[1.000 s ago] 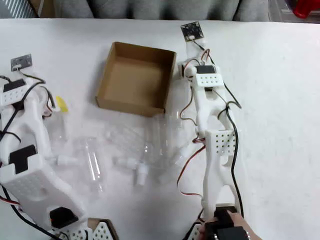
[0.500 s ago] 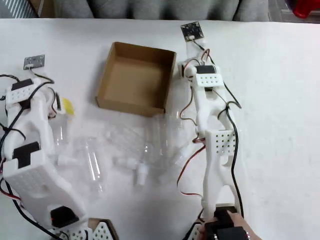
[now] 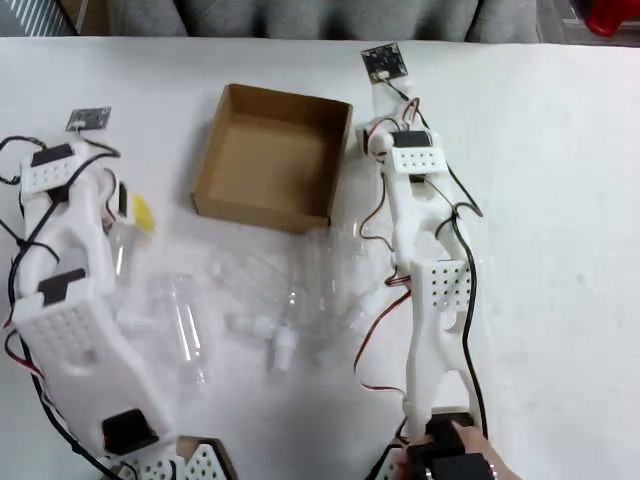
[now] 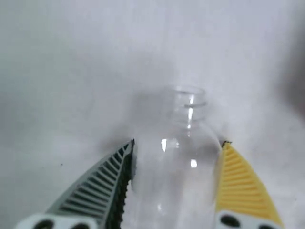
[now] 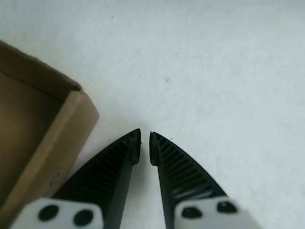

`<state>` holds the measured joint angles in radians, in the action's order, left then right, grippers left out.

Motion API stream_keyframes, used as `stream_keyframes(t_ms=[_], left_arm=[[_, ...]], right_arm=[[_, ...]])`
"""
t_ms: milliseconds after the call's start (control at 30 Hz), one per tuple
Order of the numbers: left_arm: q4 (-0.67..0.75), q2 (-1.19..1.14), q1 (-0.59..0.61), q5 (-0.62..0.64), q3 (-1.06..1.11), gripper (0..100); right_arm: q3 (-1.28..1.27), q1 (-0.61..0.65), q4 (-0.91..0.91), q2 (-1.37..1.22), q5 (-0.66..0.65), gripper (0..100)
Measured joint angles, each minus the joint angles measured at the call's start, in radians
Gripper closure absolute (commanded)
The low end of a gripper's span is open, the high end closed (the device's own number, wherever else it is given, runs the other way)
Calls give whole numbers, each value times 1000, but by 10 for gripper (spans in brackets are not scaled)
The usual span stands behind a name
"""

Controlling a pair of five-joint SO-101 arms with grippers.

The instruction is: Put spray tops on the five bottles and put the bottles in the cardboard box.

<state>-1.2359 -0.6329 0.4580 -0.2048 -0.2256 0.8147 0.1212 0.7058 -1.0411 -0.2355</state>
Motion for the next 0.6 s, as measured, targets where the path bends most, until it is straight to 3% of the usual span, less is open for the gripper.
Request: stream_keyframes(t_ms=[100, 400, 600], left_arm=[[-40, -40, -9, -6, -69, 980], [-95, -84, -11, -6, -164, 979], [-218, 5, -11, 58, -183, 979]], right_arm=[[0, 5, 0, 0, 0, 984], [0, 8, 0, 0, 0, 984], [5, 8, 21, 0, 0, 984]])
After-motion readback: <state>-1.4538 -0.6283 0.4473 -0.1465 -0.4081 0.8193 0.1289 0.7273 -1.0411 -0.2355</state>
